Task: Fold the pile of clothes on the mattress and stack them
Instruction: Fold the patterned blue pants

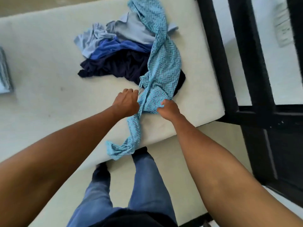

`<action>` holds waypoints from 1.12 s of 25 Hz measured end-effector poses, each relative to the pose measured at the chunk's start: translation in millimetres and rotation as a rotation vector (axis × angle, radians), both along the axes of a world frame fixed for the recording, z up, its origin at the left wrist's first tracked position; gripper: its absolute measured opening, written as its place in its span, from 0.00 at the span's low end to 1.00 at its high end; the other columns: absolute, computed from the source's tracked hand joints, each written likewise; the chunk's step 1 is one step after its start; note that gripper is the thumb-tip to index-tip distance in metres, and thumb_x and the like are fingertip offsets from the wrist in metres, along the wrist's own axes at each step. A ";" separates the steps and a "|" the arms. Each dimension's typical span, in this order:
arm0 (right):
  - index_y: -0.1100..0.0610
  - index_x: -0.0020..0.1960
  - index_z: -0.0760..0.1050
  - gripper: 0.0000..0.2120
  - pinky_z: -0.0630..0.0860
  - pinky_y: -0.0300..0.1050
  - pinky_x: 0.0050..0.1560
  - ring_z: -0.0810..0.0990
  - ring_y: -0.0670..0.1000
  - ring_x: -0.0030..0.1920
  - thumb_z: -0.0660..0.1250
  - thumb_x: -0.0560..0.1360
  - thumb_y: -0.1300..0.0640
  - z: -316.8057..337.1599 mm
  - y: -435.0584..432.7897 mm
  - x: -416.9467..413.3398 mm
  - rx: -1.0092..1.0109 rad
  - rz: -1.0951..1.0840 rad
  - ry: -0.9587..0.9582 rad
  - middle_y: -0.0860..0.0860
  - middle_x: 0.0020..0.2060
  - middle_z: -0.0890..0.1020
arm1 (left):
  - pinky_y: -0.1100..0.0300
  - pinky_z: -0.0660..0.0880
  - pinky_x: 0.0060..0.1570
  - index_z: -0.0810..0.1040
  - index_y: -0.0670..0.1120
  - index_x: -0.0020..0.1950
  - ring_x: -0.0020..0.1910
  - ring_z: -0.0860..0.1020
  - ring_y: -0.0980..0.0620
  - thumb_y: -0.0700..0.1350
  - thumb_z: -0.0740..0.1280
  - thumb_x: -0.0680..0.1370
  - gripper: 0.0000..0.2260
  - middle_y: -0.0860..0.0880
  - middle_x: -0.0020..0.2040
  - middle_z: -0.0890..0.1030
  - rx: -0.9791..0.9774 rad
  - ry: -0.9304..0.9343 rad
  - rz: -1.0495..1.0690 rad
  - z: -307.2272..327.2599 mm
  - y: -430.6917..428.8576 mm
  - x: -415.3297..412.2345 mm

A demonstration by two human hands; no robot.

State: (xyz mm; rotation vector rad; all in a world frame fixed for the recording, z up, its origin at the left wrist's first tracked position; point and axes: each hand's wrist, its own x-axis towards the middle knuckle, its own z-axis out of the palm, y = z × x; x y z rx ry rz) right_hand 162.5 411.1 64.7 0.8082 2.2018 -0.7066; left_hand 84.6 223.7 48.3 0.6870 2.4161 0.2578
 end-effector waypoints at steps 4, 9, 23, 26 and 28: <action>0.50 0.57 0.84 0.13 0.78 0.54 0.64 0.81 0.61 0.62 0.68 0.75 0.55 -72.3 55.9 -35.5 -0.062 0.033 -0.089 0.59 0.60 0.83 | 0.46 0.73 0.63 0.81 0.51 0.66 0.64 0.75 0.33 0.45 0.69 0.77 0.17 0.36 0.61 0.78 0.047 -0.223 0.132 -68.9 55.8 -9.8; 0.56 0.63 0.82 0.14 0.72 0.47 0.71 0.77 0.58 0.69 0.67 0.79 0.61 -127.9 95.8 -37.5 -0.231 -0.152 -0.243 0.57 0.66 0.81 | 0.54 0.70 0.66 0.81 0.52 0.68 0.67 0.75 0.40 0.50 0.72 0.79 0.17 0.40 0.62 0.78 0.044 -0.517 0.269 -118.4 104.5 -25.8; 0.52 0.41 0.81 0.05 0.83 0.58 0.51 0.83 0.52 0.40 0.73 0.65 0.54 15.8 -10.4 -67.4 -0.465 -0.465 0.350 0.53 0.40 0.85 | 0.64 0.66 0.28 0.82 0.39 0.47 0.28 0.70 0.54 0.40 0.72 0.73 0.06 0.45 0.37 0.77 0.673 -0.523 0.923 54.6 13.1 -43.4; 0.53 0.36 0.82 0.07 0.80 0.55 0.48 0.79 0.52 0.40 0.72 0.74 0.59 90.3 -61.4 -62.3 -0.578 -0.414 0.445 0.49 0.34 0.81 | 0.49 0.77 0.43 0.85 0.39 0.48 0.39 0.77 0.44 0.38 0.68 0.74 0.07 0.38 0.44 0.80 0.774 -0.496 0.864 123.0 -35.9 -36.4; 0.55 0.36 0.82 0.11 0.77 0.49 0.44 0.78 0.51 0.39 0.69 0.76 0.64 143.8 -95.6 -48.2 -0.644 -0.473 0.540 0.49 0.34 0.80 | 0.49 0.80 0.47 0.85 0.42 0.47 0.43 0.80 0.42 0.35 0.65 0.77 0.09 0.39 0.46 0.81 0.843 -0.473 0.825 172.5 -68.1 -26.9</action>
